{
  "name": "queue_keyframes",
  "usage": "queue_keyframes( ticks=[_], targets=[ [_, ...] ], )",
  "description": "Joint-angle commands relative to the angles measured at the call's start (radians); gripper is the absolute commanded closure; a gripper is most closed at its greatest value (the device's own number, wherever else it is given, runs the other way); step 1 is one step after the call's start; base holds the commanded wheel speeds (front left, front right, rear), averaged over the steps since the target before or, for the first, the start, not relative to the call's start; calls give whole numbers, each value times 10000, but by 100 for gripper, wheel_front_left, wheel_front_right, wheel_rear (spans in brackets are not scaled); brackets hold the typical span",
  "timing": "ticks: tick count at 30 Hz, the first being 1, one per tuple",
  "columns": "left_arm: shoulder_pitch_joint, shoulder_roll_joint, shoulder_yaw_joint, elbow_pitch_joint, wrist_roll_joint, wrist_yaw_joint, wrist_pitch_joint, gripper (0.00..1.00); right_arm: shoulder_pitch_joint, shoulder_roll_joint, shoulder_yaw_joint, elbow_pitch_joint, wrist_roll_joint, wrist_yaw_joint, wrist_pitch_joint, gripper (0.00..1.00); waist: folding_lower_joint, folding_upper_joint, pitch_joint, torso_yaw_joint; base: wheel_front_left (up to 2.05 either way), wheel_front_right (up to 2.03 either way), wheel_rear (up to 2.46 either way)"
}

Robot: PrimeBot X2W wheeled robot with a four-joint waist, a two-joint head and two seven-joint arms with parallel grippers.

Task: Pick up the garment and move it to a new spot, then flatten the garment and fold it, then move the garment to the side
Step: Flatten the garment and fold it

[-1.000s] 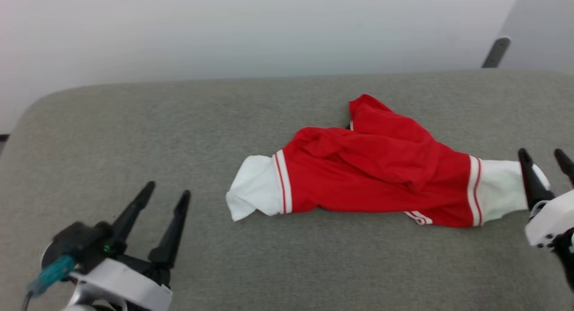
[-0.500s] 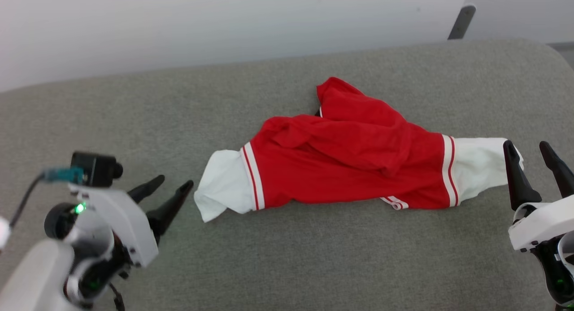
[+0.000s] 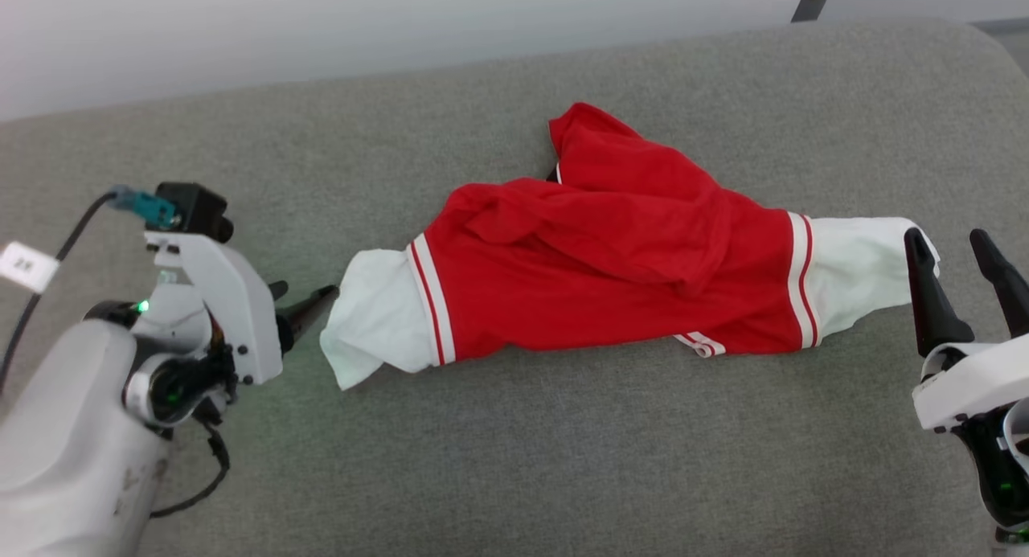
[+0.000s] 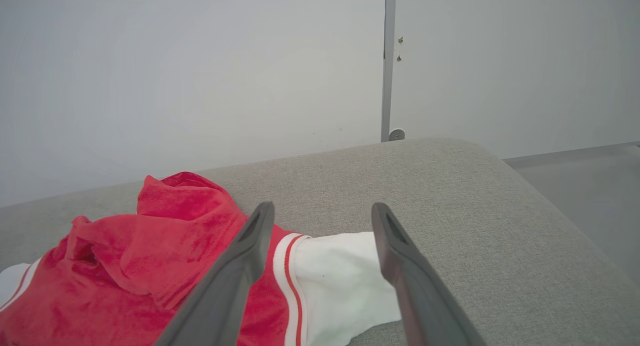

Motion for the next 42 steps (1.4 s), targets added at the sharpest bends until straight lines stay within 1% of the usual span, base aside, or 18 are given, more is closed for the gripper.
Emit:
queue_keyframes(
  ticks=[1,6,10,18,19,20,21,22,25,28,34,42],
  targets=[
    [-210,-66,-92,183,-13,-42,65,0,-95,-43,-1,-21,-13,-3,-21,0,0,0,142,-68,0,0,0],
    [-626,-207,-645,854,173,-51,285,0,-161,-39,-8,-57,-23,-3,-39,0,0,0,378,-122,0,0,0],
    [-828,-217,-1080,1220,233,-62,175,0,-206,7,25,-69,-19,-3,-79,0,0,0,531,-176,0,0,0],
    [-997,-38,-1837,2213,216,-27,250,0,-311,23,48,8,-1,-3,-78,0,0,0,710,-209,0,0,0],
    [-1000,-81,-1893,2355,138,-23,303,3,-298,20,40,11,6,-3,-90,0,0,0,715,-195,0,0,0],
    [-1010,-124,-1939,2468,75,-23,351,18,-288,18,34,21,5,-3,-90,0,0,0,721,-183,0,0,0],
    [-1033,-158,-2046,2566,69,-25,415,63,-294,20,22,29,2,-3,-85,0,0,0,727,-168,0,0,0],
    [-1060,-200,-2135,2628,24,-25,465,100,-315,27,15,32,2,-3,-71,0,0,0,731,-151,0,0,0],
    [-1083,-324,-2262,2709,-154,-36,550,100,-348,4,35,32,-29,-3,-36,0,0,0,734,-117,0,0,0],
    [-1247,-317,-2315,2728,-313,-36,266,100,-369,10,27,6,-44,-3,-7,0,0,0,716,-57,0,0,0],
    [-1344,66,-2302,2799,-608,-34,41,100,-236,-99,21,-17,37,-3,200,0,0,0,588,118,0,0,0],
    [-1071,281,-2126,2451,-1025,-33,-176,100,-80,-249,-56,92,116,-3,786,0,0,0,358,498,0,0,0]
  ],
)
